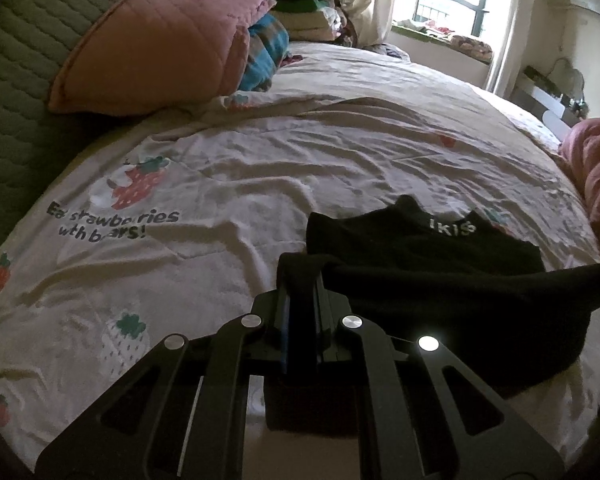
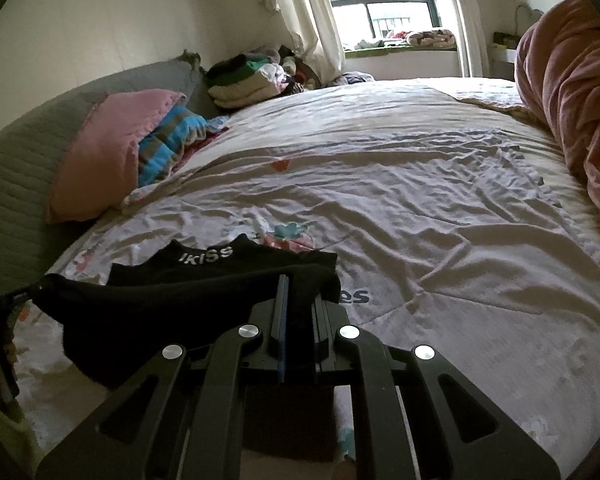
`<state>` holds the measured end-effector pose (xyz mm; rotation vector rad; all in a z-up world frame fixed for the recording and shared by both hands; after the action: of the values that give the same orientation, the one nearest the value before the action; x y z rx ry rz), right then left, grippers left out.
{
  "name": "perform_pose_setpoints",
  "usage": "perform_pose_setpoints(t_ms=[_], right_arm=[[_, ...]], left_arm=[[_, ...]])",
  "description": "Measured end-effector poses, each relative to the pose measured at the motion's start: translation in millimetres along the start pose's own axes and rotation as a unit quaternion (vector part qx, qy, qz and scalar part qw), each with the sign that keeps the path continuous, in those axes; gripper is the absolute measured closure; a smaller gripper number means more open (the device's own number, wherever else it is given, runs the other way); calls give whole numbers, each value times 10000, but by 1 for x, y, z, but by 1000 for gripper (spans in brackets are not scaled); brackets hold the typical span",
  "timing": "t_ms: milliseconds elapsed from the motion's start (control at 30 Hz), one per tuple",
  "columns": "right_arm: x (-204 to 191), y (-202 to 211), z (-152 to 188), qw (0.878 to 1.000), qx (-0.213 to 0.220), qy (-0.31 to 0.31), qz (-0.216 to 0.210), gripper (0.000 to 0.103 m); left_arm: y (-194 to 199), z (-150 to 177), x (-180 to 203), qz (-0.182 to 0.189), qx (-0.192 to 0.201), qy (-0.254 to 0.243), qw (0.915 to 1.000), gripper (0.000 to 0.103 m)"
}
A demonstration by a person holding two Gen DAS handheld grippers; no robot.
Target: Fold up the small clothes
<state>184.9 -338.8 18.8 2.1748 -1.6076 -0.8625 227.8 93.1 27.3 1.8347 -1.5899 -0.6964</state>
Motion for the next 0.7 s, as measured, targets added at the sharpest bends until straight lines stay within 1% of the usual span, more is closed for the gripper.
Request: perform_pose_setpoints(t_ms=[200, 333, 433, 567, 633, 667, 700], right_arm=[[9, -35, 1, 9995, -277, -8, 152, 95], [16, -59, 7, 9983, -506, -14, 283, 95], [19, -70, 12, 9976, -610, -67, 336, 95], [21, -77, 16, 9971, -654, -105, 375, 95], [18, -78, 16, 9969, -661, -59, 410, 92], [17, -77, 16, 9968, -653, -33, 469, 84], [17, -76, 15, 9965, -636, -15, 540, 68]], left_arm=[[-31, -6, 2, -119, -111, -16, 9999, 99], [-48, -5, -2, -110, -201, 133, 9996, 97], [-58, -2, -2, -134, -272, 155, 9994, 97], [-65, 0, -3, -186, -294, 176, 9992, 94], [-66, 0, -4, -207, -282, 187, 9992, 88], [-66, 0, -5, -220, -264, 178, 9993, 87], [-66, -1, -5, -247, -249, 168, 9992, 84]])
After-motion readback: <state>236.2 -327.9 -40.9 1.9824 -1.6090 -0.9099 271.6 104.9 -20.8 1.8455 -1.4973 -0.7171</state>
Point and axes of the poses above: each gripper's, at about its wrist camera, not at the fingertips, and y roughly against the way its jaws point, x to its right, z to its underside, the point moved 2 cm from there along -y, roughly the way its jaws point, and after that the axes turned 4 degrees about -z, right-handed, at the moved point
